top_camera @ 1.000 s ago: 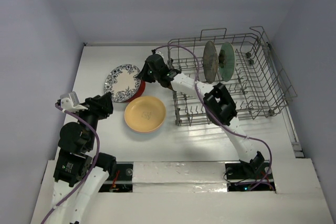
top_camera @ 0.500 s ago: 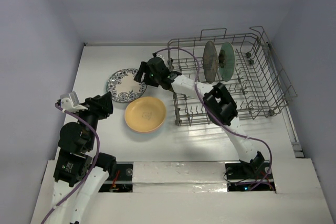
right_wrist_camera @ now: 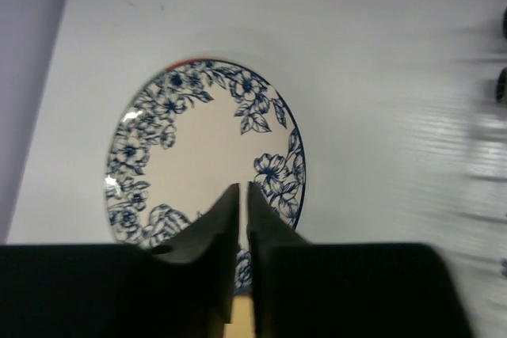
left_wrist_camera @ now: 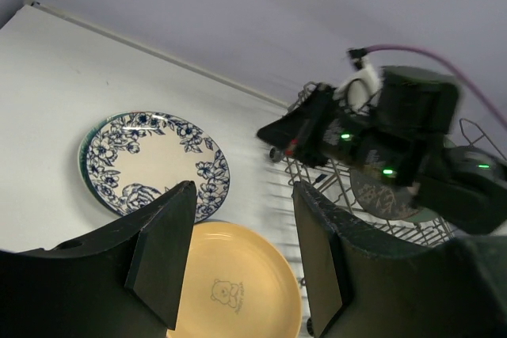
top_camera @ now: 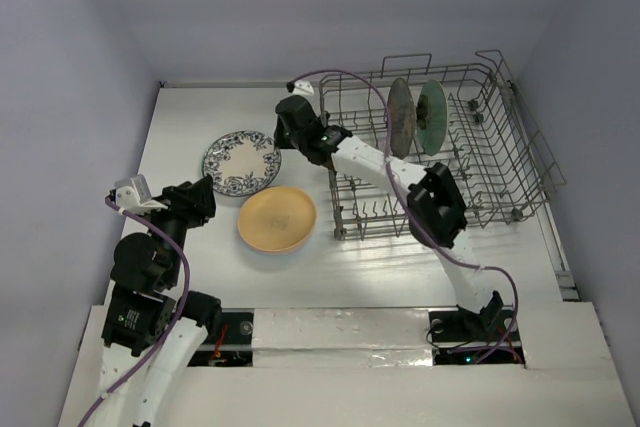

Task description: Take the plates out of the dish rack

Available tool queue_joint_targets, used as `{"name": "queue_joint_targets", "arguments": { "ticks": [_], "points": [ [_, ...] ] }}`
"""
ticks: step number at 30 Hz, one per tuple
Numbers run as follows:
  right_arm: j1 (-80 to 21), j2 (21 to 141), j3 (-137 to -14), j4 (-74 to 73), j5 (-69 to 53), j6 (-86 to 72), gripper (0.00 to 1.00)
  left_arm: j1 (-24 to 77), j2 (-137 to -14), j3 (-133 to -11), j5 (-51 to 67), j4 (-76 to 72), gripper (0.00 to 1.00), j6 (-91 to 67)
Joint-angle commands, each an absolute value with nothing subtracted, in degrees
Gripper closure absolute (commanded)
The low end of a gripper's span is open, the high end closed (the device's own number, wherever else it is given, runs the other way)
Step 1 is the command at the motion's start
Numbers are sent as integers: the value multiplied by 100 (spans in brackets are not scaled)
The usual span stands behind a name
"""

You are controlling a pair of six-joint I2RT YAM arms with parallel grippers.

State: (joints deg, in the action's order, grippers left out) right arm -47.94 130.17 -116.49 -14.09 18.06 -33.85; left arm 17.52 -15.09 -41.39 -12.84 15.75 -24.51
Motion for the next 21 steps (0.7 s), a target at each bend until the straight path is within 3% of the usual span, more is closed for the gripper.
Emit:
{"name": "queue_joint_targets", "arguments": {
  "ticks": [1, 9, 14, 16, 17, 18, 21],
  "points": [
    [-4887, 11738, -11304, -853, 2170, -2656, 100, 1731, -1494, -4140, -1239, 1397, 51, -2435],
    [-4220, 9512, -9424, -817, 3918, -1389, 100, 1731, -1512, -4122, -1169, 1362, 52, -2408],
    [-3341, 8377, -8105, -1176, 3876, -1371, 100, 1731, -1424, -4122, -1186, 1371, 52, -2417],
    [-3059, 8200, -7929, -1309, 3850, -1310, 79, 1731, -1450, -4122, -1160, 1362, 52, -2417],
    [-2980, 8200, -7832, -1431, 3806, -1301, 65, 1731, -1459, -4122, -1143, 1362, 52, -2408],
    [-2901, 8235, -7814, -1511, 3753, -1301, 45, 1731, -1459, -4122, -1125, 1354, 52, -2408],
    [-2699, 8490, -7831, -1661, 3639, -1275, 32, 1731, -1424, -4122, -1142, 1362, 52, -2408]
  ]
}}
